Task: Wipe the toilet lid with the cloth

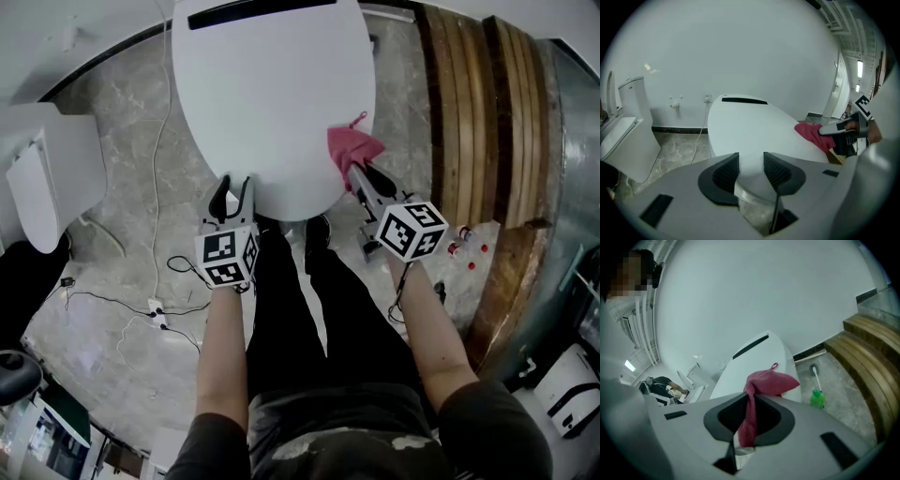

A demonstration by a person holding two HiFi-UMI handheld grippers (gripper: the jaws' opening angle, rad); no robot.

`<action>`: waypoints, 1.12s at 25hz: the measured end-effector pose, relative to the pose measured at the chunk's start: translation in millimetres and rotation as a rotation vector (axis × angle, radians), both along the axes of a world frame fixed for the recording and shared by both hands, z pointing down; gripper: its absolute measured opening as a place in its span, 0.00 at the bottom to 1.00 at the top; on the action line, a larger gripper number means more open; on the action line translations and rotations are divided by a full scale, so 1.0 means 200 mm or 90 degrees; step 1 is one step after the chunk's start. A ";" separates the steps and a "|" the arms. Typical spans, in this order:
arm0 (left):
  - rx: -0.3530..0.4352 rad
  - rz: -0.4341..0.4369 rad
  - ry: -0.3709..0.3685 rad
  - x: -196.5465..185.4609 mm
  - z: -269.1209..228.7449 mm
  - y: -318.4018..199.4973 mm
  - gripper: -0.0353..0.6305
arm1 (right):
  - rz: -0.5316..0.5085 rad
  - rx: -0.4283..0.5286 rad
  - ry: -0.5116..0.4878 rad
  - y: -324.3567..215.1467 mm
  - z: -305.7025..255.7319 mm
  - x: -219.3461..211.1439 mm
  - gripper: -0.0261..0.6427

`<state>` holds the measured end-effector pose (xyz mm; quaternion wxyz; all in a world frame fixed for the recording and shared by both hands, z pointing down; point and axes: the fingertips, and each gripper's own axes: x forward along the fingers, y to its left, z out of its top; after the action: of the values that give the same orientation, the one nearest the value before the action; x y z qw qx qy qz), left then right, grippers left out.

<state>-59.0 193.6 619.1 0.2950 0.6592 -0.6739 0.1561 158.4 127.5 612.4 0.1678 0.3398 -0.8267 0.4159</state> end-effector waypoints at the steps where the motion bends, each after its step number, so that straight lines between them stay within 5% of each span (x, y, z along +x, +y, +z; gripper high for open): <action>1: 0.001 -0.003 -0.003 0.00 0.01 0.00 0.32 | 0.003 -0.004 -0.001 0.00 0.02 0.00 0.10; 12: 0.018 -0.015 -0.005 -0.04 -0.16 -0.09 0.32 | 0.001 -0.031 -0.021 -0.02 -0.09 -0.05 0.10; 24: 0.125 -0.021 -0.015 -0.26 -0.65 -0.47 0.32 | -0.050 0.037 -0.065 -0.30 -0.52 -0.39 0.10; 28: 0.145 0.006 -0.016 -0.37 -0.68 -0.64 0.20 | -0.060 0.053 -0.066 -0.46 -0.56 -0.61 0.10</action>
<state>-132.1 66.1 483.3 0.2093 0.6894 -0.6878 0.0883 37.2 36.4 500.7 0.1297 0.2855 -0.8658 0.3901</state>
